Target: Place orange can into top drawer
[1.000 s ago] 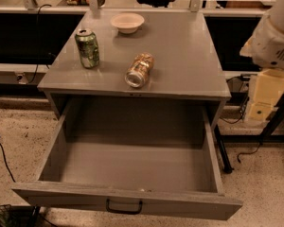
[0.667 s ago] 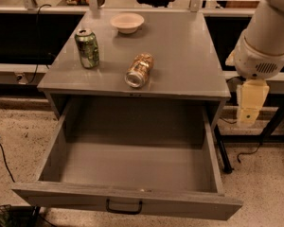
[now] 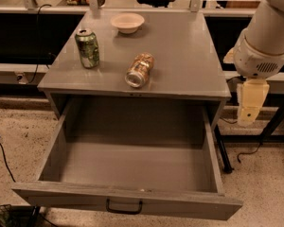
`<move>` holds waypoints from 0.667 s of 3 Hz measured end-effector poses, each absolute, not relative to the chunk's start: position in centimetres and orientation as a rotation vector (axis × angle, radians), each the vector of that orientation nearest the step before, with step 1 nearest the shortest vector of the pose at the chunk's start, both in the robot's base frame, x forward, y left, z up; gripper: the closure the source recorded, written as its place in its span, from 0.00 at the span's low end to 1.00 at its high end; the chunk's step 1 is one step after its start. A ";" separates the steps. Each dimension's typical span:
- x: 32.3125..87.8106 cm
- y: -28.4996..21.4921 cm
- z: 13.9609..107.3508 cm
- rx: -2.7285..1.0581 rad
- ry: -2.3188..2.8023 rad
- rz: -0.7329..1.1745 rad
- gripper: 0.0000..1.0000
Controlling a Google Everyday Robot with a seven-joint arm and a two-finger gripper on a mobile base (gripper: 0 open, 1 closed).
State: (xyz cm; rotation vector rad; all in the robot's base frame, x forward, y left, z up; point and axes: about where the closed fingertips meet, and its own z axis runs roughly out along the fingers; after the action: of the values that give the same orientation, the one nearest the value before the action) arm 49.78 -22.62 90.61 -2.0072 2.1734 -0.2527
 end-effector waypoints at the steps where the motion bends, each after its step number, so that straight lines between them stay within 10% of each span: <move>1: 50.4 -21.9 91.1 -2.074 2.080 -0.259 0.00; 2: 53.3 -18.5 93.3 -2.244 1.727 -0.260 0.00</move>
Offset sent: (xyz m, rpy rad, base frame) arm 0.0456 0.0691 0.0499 0.0358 -0.1860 0.6907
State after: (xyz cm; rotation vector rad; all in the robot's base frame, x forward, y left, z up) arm 53.31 -18.46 93.35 -2.2445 1.7273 -0.2603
